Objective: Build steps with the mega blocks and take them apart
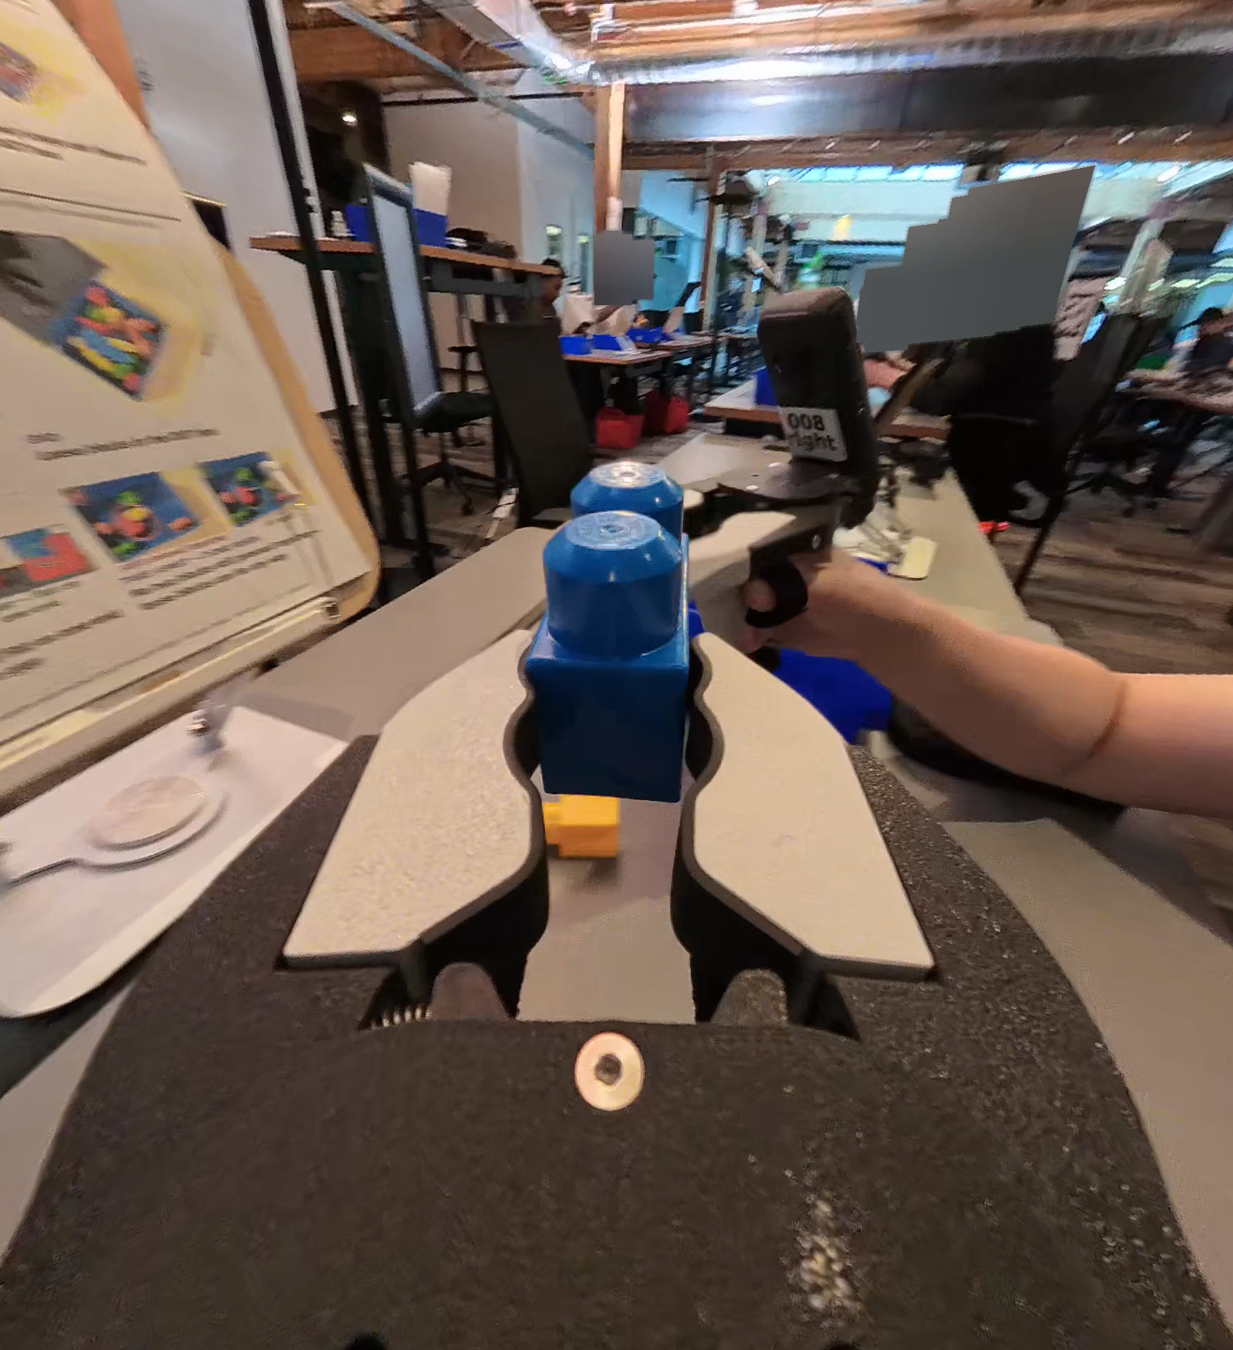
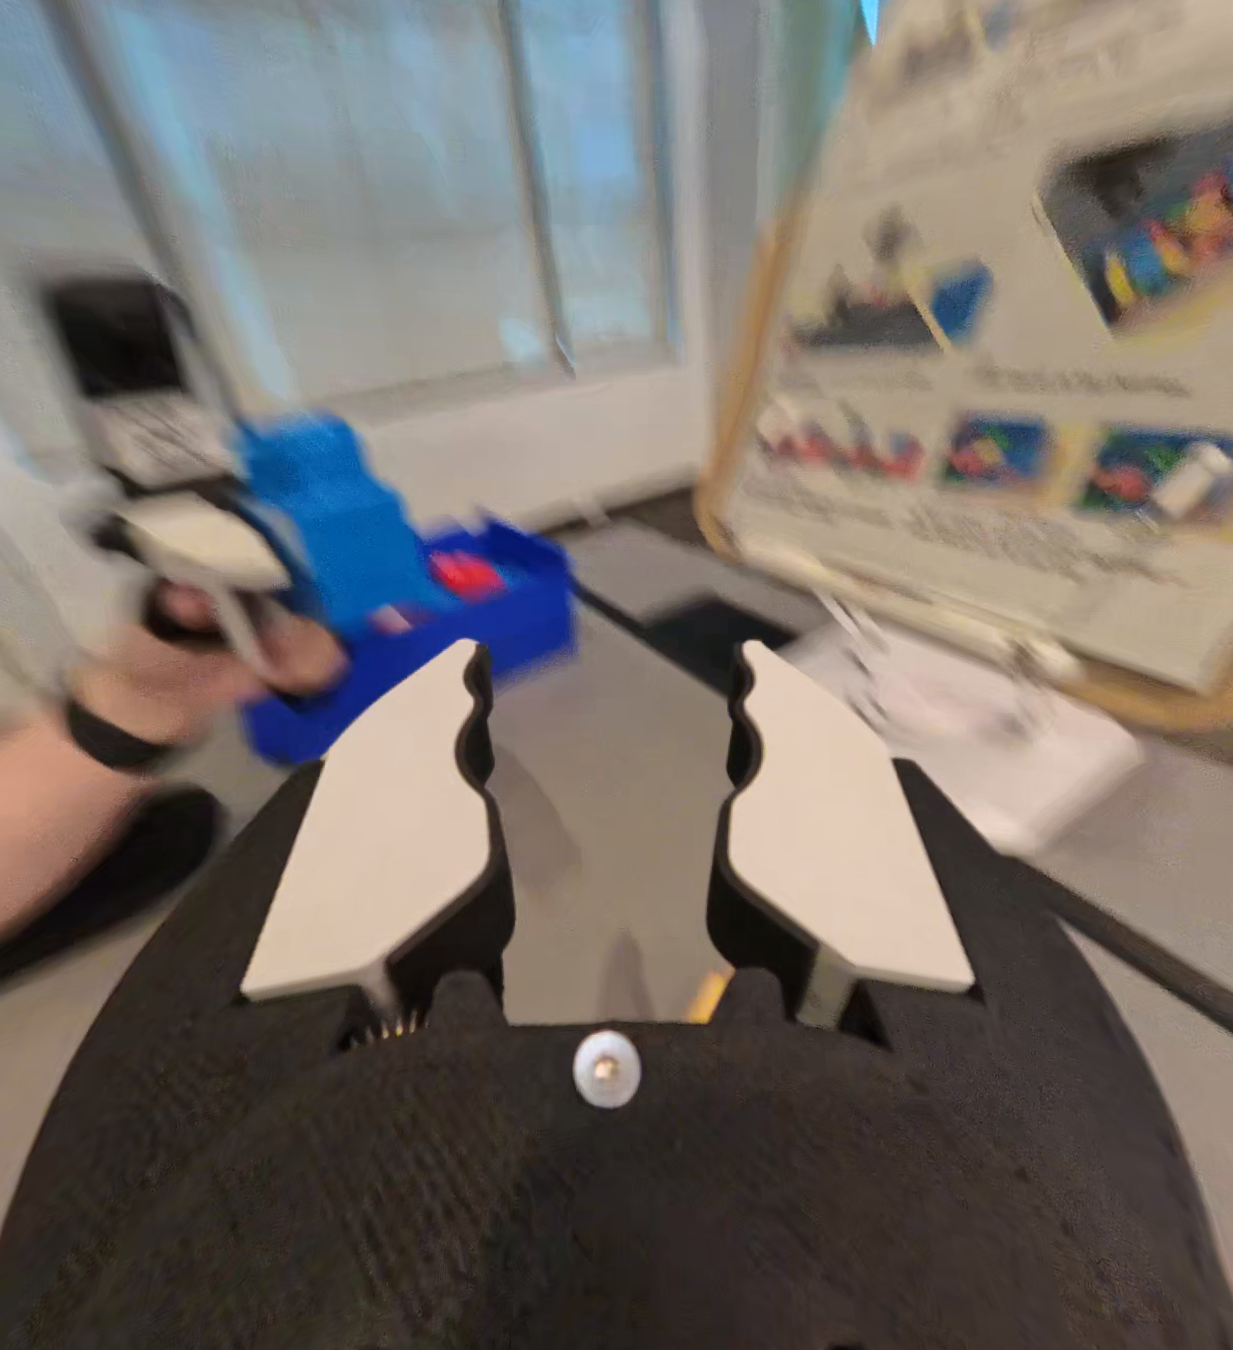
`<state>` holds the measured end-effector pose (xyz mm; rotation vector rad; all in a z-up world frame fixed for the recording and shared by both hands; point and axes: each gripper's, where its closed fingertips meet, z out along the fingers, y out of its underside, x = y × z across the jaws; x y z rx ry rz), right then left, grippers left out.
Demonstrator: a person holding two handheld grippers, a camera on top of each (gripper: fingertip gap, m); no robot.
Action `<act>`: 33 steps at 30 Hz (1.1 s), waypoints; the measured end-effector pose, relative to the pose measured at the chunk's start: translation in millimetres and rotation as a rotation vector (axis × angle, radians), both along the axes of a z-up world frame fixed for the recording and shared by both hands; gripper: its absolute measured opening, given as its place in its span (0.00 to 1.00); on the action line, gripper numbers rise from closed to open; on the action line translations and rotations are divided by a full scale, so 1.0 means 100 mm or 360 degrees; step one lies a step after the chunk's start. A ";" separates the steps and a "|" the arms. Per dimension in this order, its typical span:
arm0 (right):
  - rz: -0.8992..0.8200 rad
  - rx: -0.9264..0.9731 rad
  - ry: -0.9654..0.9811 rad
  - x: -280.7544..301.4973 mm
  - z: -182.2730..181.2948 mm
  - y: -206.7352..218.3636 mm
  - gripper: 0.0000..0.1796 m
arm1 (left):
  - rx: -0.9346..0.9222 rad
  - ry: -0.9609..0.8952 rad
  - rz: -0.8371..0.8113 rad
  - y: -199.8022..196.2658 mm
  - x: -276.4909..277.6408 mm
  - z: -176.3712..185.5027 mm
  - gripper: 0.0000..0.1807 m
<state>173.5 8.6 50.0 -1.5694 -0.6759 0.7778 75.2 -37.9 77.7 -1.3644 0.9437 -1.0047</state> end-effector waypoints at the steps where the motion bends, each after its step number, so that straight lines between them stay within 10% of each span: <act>1: -0.0110 -0.0098 -0.0214 0.09 -0.21 0.10 0.35 | 0.0022 0.0017 0.0048 0.04 -0.07 0.01 0.20; 10: -0.0301 -0.0633 -0.1002 0.21 -1.47 0.26 0.37 | 0.0084 0.0058 0.0235 0.17 -0.42 0.15 0.20; 33: -0.0321 -0.1203 -0.1424 0.32 -2.02 0.18 0.20 | -0.0088 0.0241 0.0182 0.16 -0.19 -0.10 0.20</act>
